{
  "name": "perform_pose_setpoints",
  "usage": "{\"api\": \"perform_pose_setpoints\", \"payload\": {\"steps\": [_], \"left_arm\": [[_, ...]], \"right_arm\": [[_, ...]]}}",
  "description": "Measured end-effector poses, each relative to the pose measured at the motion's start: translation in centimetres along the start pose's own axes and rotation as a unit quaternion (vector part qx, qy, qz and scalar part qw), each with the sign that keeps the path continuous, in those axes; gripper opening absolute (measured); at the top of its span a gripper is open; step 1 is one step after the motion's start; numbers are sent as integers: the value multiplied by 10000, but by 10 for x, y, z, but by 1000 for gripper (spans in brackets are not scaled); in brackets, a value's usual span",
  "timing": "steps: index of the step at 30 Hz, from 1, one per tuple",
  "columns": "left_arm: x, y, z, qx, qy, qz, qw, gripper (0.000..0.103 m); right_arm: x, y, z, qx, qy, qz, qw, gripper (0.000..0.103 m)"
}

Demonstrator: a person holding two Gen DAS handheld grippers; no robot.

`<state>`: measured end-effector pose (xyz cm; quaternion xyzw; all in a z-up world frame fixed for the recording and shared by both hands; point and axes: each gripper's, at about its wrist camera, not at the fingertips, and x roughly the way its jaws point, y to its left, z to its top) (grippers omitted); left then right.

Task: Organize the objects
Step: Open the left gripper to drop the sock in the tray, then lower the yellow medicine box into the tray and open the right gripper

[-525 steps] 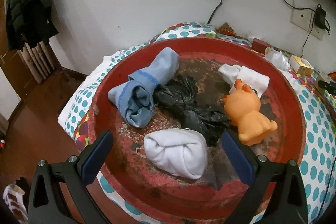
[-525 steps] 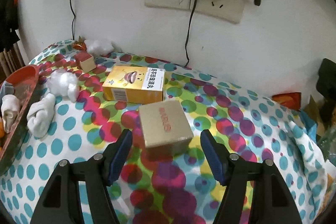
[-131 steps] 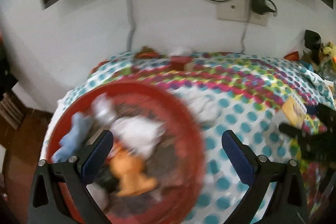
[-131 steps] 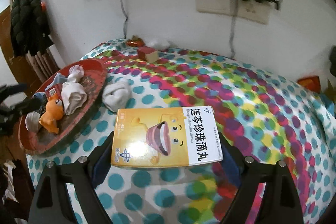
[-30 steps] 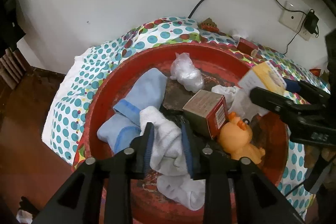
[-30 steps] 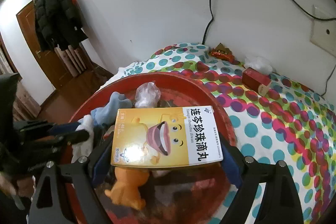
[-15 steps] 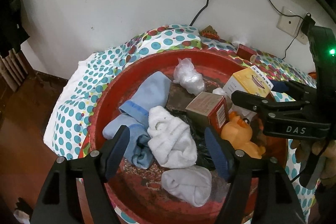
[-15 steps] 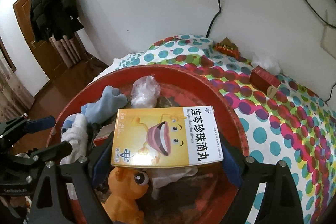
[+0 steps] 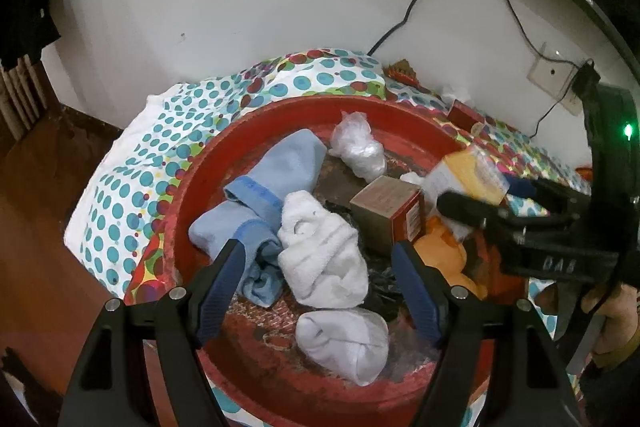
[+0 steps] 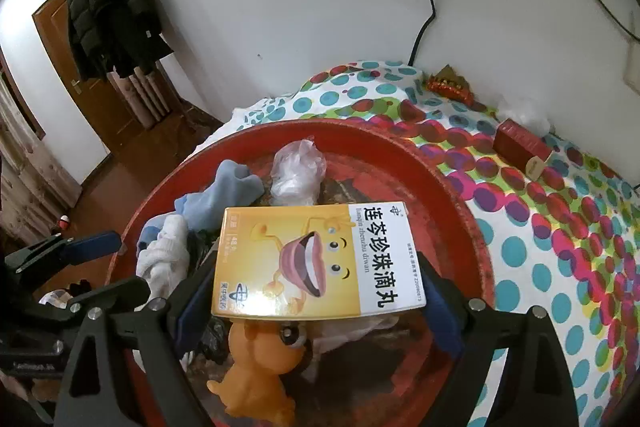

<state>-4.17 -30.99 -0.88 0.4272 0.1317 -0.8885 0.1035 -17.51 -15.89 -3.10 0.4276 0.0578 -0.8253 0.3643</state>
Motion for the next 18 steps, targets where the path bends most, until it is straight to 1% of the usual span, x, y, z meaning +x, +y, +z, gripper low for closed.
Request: {"api": "perform_pose_setpoints", "payload": {"steps": [2,5,10,12,15,18], "left_arm": [[-1,0,2,-25,-9,-8,10000,73],[-4,-4,6,65,-62,33,10000,73],[-6,-7,9,99,-100,96,9999,78],[-6,-8,7,104,-105,185,9997,82],[-7,-9,5,90,-91,338,9993,84],[-12,-11,4,60,-97,506,9987,85]], "right_arm": [[0,2,-2,-107,69,67,9999,93],[-3,6,-8,-290,40,130,9995,93],[-12,9,-13,-379,-78,206,9990,93],[-19,8,-13,-390,-153,199,9989,93],[-27,7,-14,-383,-190,245,9988,93],[-33,7,-17,-357,-117,191,9991,93]]}}
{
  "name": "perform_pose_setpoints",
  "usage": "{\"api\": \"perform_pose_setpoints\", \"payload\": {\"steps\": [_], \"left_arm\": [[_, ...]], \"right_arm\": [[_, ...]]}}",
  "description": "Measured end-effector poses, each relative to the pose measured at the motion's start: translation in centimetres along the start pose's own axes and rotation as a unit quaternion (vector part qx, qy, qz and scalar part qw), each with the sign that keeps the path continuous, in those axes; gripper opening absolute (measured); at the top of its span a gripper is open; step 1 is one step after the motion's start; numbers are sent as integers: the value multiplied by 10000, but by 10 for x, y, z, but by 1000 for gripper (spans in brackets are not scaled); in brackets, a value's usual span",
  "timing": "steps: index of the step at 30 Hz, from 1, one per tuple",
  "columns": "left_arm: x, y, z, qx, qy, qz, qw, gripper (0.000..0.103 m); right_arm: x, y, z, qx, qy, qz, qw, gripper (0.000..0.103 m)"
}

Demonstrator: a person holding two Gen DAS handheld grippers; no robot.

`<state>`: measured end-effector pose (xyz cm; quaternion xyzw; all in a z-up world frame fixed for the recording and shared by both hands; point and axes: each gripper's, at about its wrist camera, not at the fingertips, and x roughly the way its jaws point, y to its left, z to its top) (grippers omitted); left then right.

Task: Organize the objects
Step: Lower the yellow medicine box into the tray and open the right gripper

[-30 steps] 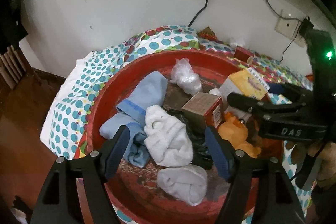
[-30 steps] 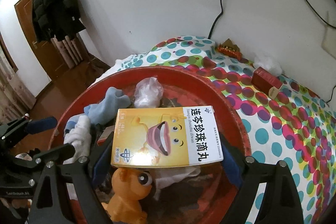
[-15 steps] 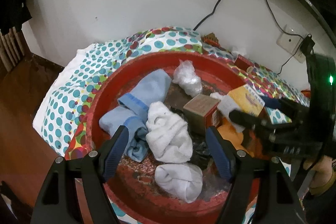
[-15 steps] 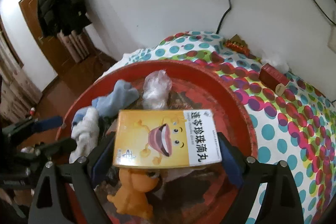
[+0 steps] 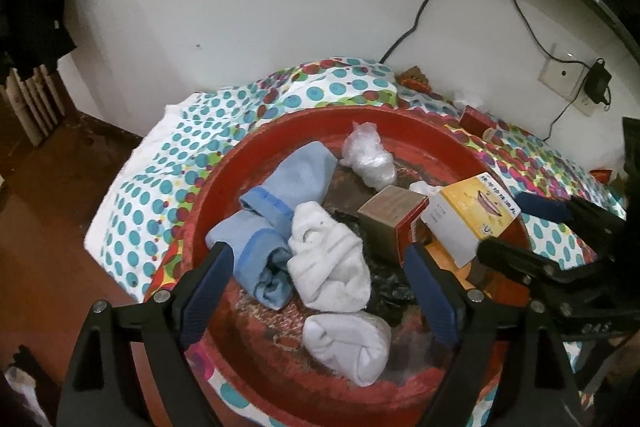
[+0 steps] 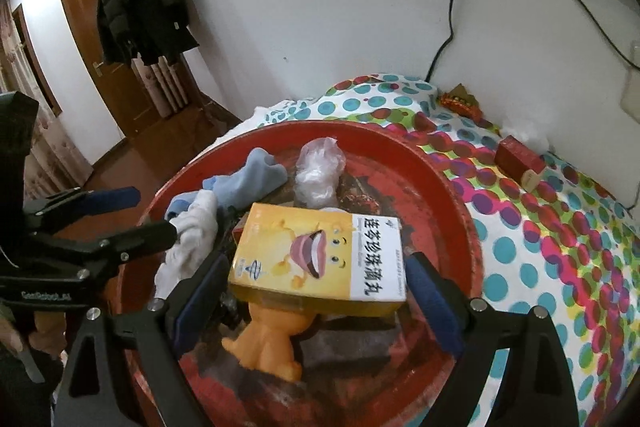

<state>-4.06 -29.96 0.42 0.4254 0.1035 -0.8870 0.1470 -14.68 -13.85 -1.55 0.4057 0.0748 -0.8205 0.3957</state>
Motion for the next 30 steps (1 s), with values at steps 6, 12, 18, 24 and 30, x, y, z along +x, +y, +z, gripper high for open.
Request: {"api": "perform_pose_setpoints", "payload": {"steps": [6,12,18,24,30], "left_arm": [[-18,-5,-8,-39,-25,131,9999,93],[-33,-15,-21,-45,10,217,9998,94],[-47,-30,-29,125,-42,320,9994,95],[-55,-40,-32,179,-30,364,9992,96],[-59,-39,-33,136,-6,406,9991,96]], "right_arm": [[-18,11,-13,-12,162,-111,9998,93],[-42,27,-23,31,294,-290,9991,93],[-73,38,-27,-122,31,-397,9991,93],[-80,41,-37,-158,85,-468,9987,93],[-81,41,-42,-91,140,-461,9988,93]]}}
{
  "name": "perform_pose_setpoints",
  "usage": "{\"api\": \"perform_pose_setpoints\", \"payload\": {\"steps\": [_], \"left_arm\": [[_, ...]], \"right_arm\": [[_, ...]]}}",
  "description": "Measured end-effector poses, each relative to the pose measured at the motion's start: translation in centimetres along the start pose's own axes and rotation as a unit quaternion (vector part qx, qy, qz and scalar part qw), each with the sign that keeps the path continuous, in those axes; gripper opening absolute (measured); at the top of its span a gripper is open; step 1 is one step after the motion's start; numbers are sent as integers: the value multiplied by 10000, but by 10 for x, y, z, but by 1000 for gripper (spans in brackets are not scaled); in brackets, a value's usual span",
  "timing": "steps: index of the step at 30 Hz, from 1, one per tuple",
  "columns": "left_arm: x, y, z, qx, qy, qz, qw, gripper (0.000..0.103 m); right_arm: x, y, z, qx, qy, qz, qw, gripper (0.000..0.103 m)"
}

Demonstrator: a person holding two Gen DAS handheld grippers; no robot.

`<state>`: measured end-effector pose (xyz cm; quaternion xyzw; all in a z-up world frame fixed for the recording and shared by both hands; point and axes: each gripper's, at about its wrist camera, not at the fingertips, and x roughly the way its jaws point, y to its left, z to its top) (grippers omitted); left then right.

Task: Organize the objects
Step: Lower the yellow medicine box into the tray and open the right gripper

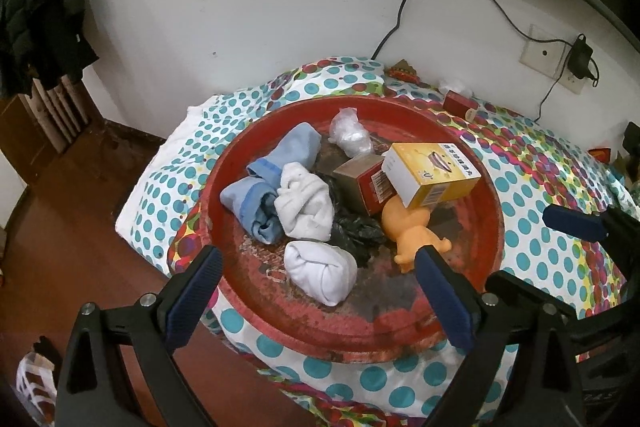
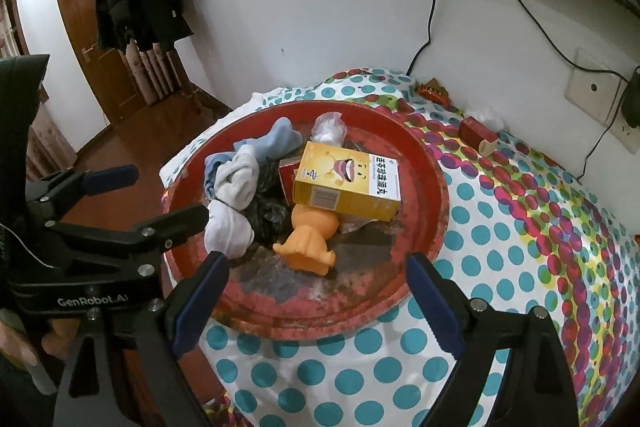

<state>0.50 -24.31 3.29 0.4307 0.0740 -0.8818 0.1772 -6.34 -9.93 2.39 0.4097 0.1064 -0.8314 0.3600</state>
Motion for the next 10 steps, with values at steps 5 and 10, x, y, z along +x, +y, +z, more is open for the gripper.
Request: {"api": "perform_pose_setpoints", "payload": {"steps": [5,10], "left_arm": [[2,8,-1,-124,1,-45,9999,96],[1,9,-2,-160,-8,-14,9999,96]], "right_arm": [[1,2,-2,-44,50,-36,10000,93],[1,6,-3,-97,64,-74,9999,93]]}}
